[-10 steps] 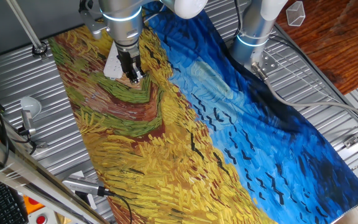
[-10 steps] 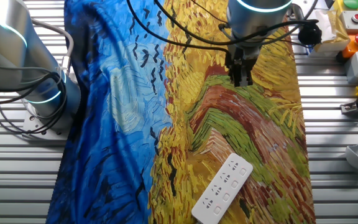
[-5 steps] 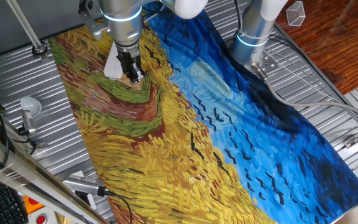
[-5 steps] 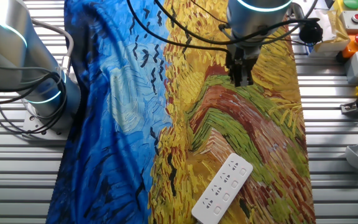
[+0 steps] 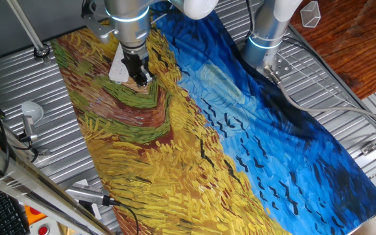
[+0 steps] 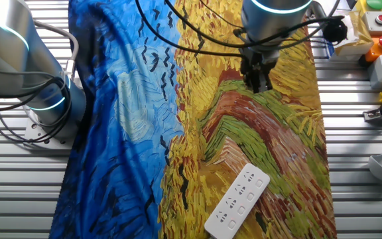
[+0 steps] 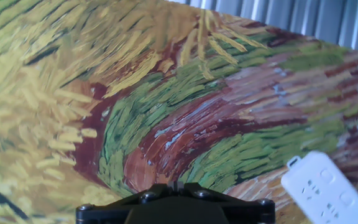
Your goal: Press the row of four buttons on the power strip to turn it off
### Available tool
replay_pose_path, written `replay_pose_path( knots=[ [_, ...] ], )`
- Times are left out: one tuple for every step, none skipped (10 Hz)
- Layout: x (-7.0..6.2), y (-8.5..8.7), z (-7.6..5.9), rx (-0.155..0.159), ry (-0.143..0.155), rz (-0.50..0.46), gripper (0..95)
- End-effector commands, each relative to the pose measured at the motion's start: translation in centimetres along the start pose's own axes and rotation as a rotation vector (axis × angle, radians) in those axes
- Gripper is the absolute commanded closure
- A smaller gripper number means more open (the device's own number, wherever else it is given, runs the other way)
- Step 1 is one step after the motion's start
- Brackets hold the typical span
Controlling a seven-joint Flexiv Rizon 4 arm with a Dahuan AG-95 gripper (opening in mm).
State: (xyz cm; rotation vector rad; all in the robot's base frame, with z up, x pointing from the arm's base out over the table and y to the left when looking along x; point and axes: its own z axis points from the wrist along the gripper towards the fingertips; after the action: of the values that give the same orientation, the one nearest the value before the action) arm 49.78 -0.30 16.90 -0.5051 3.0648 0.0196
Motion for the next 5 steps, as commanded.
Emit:
replay_pose_path(
  knots=[
    [0.5, -1.2, 0.6, -0.003, -0.007, -0.154, 95.0],
    [0.8, -2.1, 1.0, 0.0, -0.005, -0.206, 95.0],
    [0.9, -3.2, 1.3, 0.001, -0.004, -0.252, 95.0],
    [1.1, -4.3, 1.6, 0.003, -0.003, -0.284, 95.0],
    [1.3, -5.4, 1.9, 0.001, -0.004, -0.308, 95.0]
  ],
)
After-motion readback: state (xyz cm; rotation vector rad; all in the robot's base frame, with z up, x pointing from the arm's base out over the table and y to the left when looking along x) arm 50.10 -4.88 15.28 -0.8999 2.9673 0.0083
